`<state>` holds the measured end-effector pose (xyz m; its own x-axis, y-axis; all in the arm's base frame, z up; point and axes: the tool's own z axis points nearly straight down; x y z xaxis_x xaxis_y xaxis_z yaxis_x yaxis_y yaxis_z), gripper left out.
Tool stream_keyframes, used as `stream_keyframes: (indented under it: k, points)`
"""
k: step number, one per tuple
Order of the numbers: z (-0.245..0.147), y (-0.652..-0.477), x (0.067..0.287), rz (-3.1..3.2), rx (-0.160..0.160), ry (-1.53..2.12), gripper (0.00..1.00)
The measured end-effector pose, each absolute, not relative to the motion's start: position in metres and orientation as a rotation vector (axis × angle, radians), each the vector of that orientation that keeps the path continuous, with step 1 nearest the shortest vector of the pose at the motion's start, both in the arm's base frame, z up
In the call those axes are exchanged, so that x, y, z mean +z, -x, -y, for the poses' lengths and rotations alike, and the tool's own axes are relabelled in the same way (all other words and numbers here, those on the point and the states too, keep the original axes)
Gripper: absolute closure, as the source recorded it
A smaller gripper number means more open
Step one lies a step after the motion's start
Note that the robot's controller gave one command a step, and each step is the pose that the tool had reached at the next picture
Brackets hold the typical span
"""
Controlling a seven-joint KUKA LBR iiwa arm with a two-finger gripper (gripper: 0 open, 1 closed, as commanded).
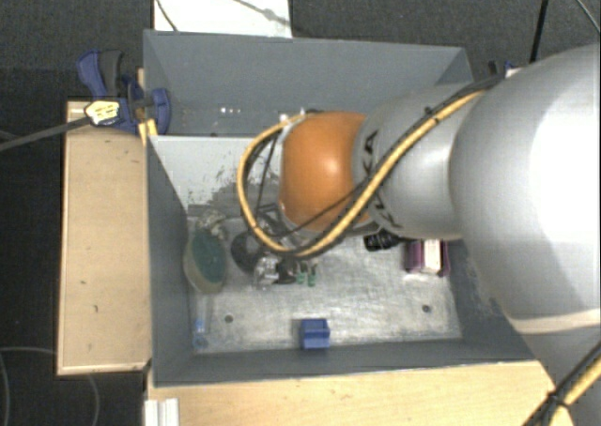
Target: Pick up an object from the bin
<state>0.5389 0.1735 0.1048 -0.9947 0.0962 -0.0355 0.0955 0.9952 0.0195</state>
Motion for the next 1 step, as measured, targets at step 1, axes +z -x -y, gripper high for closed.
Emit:
stream_keyframes:
  k: [1]
  points:
    - [-0.1661,-0.5417,0.2455,-3.129,0.006,-0.075,1.00]
